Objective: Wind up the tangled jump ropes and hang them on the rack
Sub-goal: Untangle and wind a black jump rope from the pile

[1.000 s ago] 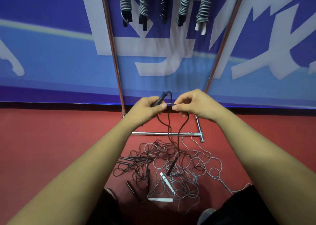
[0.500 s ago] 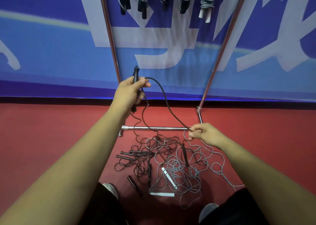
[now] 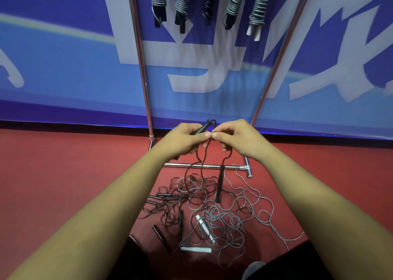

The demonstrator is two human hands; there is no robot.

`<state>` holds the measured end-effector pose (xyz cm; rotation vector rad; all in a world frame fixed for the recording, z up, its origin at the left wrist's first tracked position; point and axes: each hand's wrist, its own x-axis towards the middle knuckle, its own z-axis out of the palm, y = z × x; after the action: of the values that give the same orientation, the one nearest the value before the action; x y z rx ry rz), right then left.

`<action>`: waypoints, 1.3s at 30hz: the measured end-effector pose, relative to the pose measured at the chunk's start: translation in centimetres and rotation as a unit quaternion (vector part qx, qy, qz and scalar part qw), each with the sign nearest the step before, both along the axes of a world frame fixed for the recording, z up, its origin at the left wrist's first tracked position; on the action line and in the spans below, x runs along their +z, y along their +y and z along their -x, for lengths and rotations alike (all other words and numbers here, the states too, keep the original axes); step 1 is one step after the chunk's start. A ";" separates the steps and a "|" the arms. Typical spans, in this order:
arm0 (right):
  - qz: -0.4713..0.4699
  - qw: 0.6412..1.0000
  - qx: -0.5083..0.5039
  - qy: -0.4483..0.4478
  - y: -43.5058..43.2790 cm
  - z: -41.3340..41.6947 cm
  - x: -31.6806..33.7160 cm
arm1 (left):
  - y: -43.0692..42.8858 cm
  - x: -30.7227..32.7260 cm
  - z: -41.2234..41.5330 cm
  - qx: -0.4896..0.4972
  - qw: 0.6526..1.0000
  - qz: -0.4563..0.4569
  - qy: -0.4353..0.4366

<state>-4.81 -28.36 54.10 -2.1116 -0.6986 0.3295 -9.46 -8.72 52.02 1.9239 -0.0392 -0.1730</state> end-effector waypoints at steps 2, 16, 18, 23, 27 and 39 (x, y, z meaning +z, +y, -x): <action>0.011 1.000 0.001 -0.006 -0.1 0.0 0.5 | 0.0 0.7 0.1 0.047 0.998 0.038 -0.027; 0.093 0.990 -0.057 0.093 -3.7 -0.4 -2.1 | 2.2 2.2 -0.2 0.199 0.978 0.068 -0.015; 0.039 0.988 -0.070 0.129 -3.3 -0.3 -1.7 | 1.8 1.1 -0.4 0.218 0.975 0.044 -0.014; -0.079 0.974 -0.112 0.180 -1.8 -0.9 -0.8 | -1.3 -1.5 0.2 0.091 0.966 0.219 0.103; -0.167 0.957 -0.181 0.156 -1.1 -1.9 -1.7 | -2.5 -3.0 0.3 0.002 0.957 0.248 0.147; -0.161 0.978 -0.120 0.060 -2.1 -3.2 -5.8 | -1.4 -5.3 -1.4 -0.107 0.957 0.239 0.128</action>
<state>-1.58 -30.45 48.34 -1.8241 -0.3900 0.1932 -8.02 -10.07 46.70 1.4004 -0.1066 -0.5106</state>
